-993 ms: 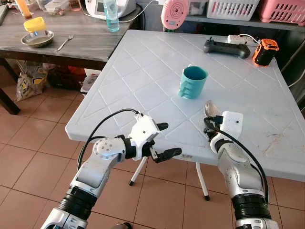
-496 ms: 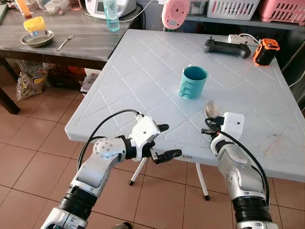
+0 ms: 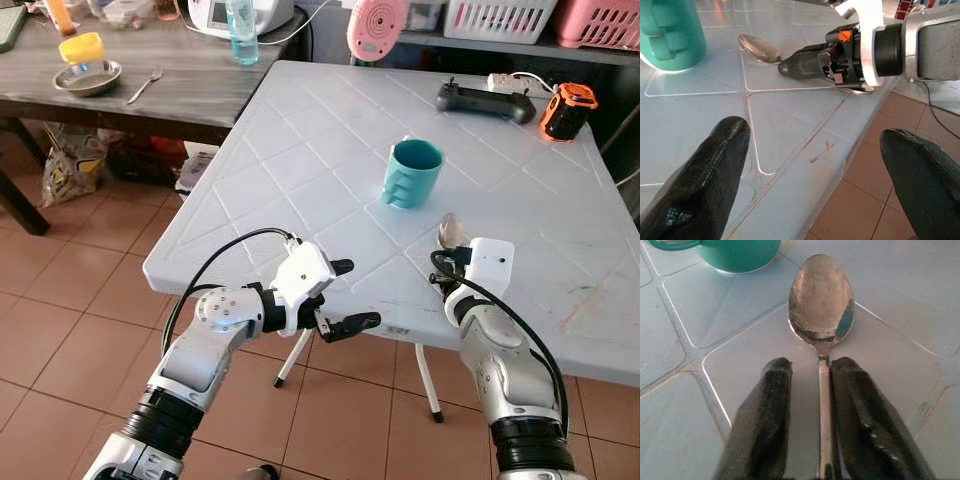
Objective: Setting the table
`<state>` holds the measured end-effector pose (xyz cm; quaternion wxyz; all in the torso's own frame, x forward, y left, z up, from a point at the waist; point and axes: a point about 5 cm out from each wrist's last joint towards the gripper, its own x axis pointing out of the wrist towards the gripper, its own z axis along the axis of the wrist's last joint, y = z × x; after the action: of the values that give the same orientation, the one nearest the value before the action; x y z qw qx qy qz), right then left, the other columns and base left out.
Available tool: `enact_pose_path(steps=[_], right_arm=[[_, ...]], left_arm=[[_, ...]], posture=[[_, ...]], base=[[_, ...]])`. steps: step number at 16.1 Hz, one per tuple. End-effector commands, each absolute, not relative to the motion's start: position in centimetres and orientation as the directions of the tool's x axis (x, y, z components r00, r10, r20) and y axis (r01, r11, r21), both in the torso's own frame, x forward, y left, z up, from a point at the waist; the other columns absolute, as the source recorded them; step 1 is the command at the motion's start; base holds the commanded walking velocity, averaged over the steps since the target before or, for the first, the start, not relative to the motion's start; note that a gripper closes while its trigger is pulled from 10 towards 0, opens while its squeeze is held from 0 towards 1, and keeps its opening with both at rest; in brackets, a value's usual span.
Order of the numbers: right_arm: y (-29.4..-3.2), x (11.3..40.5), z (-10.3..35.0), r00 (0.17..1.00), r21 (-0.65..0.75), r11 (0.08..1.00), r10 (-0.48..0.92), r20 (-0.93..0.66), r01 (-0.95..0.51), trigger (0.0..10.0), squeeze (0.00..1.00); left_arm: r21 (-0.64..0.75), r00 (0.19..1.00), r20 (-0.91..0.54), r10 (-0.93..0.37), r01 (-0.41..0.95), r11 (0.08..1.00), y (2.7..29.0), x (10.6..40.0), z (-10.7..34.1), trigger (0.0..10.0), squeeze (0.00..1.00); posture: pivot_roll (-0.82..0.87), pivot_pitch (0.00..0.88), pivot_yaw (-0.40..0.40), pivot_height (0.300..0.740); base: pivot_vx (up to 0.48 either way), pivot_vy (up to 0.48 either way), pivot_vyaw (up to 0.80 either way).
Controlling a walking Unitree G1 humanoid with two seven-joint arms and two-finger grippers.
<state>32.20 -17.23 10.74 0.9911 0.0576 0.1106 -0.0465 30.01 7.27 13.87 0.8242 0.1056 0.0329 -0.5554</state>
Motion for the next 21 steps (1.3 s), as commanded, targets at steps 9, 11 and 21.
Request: enact_pose_path(steps=[9, 11, 21], right_arm=[[-17.4, 30.3, 9.5, 0.945, 0.026, 0.985, -0.153, -0.289, 0.168, 10.0, 0.0], [-17.8, 30.1, 9.8, 0.946, 0.029, 0.978, -0.193, -0.26, 0.207, 10.0, 0.0], [-18.6, 30.6, 10.7, 0.957, 0.035, 0.98, -0.185, -0.226, 0.197, 4.7, 0.0]], left_arm=[[0.142, 0.383, -0.191, -0.904, 0.922, 0.361, 7.4, 30.3, 14.0, 10.0, 0.0], [0.14, 0.382, -0.19, -0.904, 0.922, 0.36, 7.2, 30.4, 14.0, 10.0, 0.0], [0.139, 0.368, -0.193, -0.91, 0.928, 0.346, 6.9, 30.2, 13.8, 10.0, 0.0]], posture=[[0.22, 0.135, 0.024, 0.74], [0.21, 0.136, 0.026, 0.74], [0.2, 0.132, 0.029, 0.74]], base=[[0.0, 0.0, 0.0], [0.0, 0.0, 0.0], [0.0, 0.0, 0.0]])
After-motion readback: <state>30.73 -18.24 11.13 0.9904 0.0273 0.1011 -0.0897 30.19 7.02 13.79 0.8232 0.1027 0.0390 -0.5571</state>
